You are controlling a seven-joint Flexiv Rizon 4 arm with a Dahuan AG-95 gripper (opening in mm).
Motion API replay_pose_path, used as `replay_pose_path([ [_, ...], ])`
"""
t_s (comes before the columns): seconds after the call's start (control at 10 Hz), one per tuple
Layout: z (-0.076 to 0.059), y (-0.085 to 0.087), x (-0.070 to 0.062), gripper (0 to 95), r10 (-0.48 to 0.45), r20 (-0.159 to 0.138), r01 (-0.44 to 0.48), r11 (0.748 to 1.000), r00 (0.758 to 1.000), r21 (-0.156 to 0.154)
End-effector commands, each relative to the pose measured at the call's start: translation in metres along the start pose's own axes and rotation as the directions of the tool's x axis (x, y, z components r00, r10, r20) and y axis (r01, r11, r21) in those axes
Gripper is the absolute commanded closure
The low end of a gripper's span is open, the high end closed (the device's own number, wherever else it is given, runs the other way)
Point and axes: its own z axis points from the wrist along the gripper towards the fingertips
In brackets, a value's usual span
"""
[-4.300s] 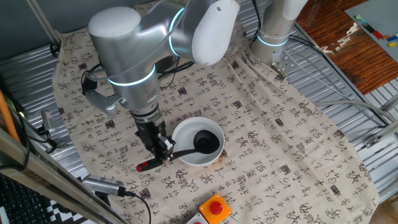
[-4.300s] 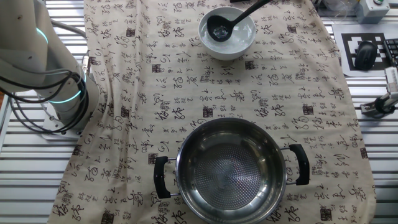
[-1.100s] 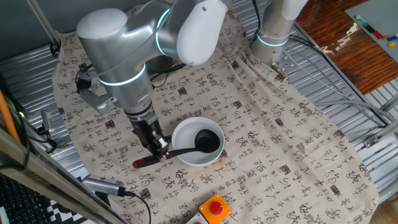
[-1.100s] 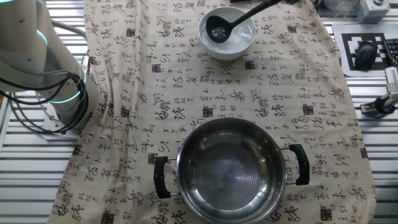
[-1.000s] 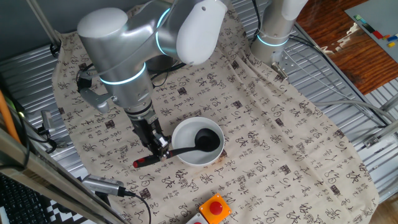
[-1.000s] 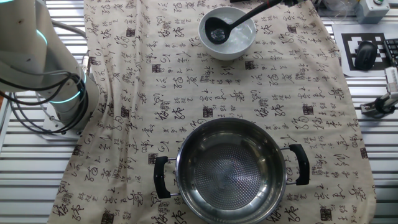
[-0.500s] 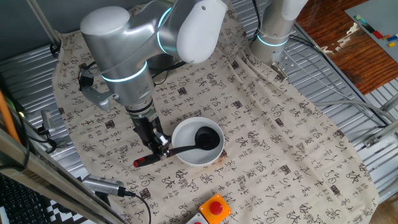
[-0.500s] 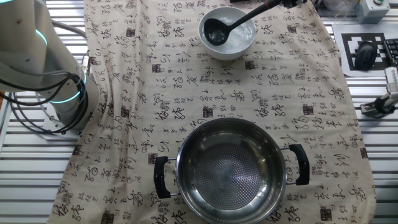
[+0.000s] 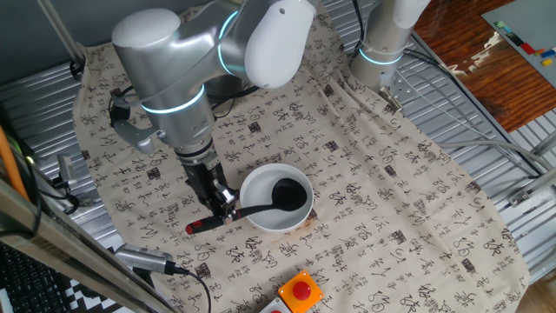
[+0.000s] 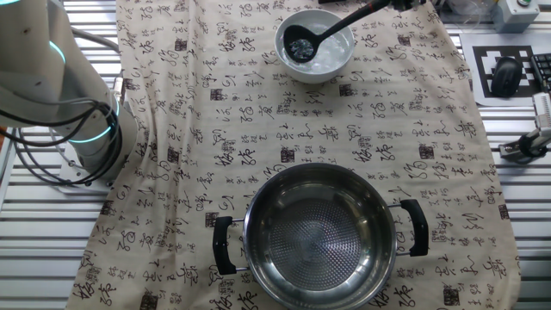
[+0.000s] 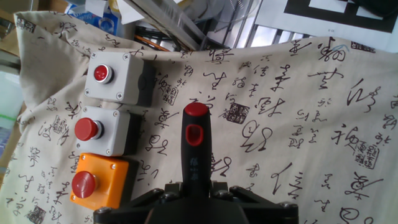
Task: Scoop water with a large spoon from one bowl to another
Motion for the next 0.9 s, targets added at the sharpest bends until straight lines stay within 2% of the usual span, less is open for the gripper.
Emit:
replay_pose_path([
  [0.1, 0.0005, 0.0001, -0.0011, 95.0, 0.000, 0.001, 0.000, 1.000, 1.000, 0.000],
  [0.4, 0.0008, 0.0002, -0.0013, 95.0, -0.007, -0.003, 0.007, 1.000, 1.000, 0.008],
  [0.6, -0.0005, 0.0023, -0.0014, 95.0, -0.028, -0.031, 0.030, 0.997, 0.999, 0.064],
  [0.9, -0.0012, 0.0031, -0.0015, 95.0, -0.027, -0.038, 0.030, 0.996, 0.999, 0.078],
])
